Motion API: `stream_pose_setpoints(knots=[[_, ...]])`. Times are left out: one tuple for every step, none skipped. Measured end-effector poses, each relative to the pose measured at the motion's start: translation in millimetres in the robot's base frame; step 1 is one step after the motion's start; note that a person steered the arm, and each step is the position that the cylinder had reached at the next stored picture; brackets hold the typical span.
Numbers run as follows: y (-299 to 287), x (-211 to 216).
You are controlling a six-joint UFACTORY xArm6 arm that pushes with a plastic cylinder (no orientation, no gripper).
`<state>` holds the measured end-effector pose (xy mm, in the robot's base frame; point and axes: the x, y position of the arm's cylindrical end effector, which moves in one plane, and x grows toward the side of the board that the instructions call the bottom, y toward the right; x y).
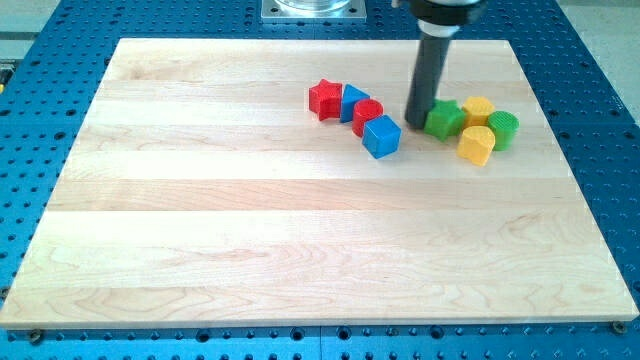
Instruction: Place your arm below the blue cube
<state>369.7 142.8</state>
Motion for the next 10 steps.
stream_pose_setpoints(knots=[[10,6],[-5,6],[-12,-2],[-14,22],[-21,72],[-22,75],[-22,75],[-22,75],[-22,75],[-31,75]])
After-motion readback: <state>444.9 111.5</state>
